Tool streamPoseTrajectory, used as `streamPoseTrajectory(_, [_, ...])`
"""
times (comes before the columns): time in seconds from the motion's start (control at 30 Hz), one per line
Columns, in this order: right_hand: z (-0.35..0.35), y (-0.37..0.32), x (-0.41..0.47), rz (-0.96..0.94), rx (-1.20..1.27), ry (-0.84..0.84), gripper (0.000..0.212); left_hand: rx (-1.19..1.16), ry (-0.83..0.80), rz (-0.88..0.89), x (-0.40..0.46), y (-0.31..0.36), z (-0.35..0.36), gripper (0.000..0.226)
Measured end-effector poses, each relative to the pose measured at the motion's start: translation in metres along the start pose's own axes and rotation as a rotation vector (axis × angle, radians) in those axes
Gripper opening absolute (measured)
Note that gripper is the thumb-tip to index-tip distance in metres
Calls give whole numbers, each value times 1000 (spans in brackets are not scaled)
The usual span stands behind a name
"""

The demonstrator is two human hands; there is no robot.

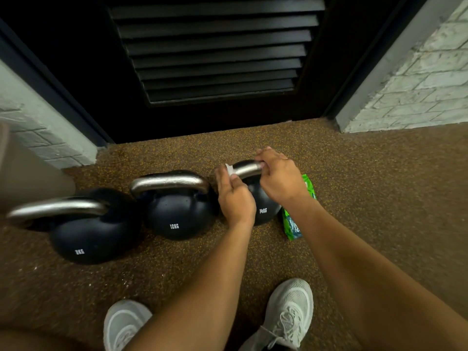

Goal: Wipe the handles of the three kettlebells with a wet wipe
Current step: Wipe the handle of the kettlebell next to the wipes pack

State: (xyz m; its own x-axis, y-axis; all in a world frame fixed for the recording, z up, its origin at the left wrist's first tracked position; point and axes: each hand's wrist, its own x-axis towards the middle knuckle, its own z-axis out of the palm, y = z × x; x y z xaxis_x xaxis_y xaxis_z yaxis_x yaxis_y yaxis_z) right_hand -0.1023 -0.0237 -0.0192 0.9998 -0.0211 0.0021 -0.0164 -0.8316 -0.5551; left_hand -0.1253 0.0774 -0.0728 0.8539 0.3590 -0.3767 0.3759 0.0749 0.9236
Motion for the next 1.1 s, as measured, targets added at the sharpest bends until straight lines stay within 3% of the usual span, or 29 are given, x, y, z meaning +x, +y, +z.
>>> streamPoseTrajectory(0.2, [0, -3, -1, 15, -12, -19, 34, -9, -26, -141, 19, 21, -7, 38])
streamPoseTrajectory(0.37, [-2, -3, -2, 10, -11, -15, 31, 362, -242, -162, 44, 51, -11, 44])
streamPoseTrajectory(0.53, [-3, -3, -2, 2, -17, -23, 28, 631, -608, -116, 63, 76, -6, 67])
streamPoseTrajectory(0.67, [-5, -5, -1, 13, -23, -57, 33, 699, -779, -96, 62, 98, 5, 47])
streamPoseTrajectory(0.77, [-8, -4, -2, 20, 13, -70, 36, 690, -817, -146, 64, 101, 12, 46])
streamPoseTrajectory(0.93, [-16, -8, -4, 139, 234, -21, 35, 702, -827, -184, 60, 110, 23, 52])
streamPoseTrajectory(1.1, [-23, -5, -1, 297, 723, 188, 31, 646, -865, -245, 53, 123, 45, 63])
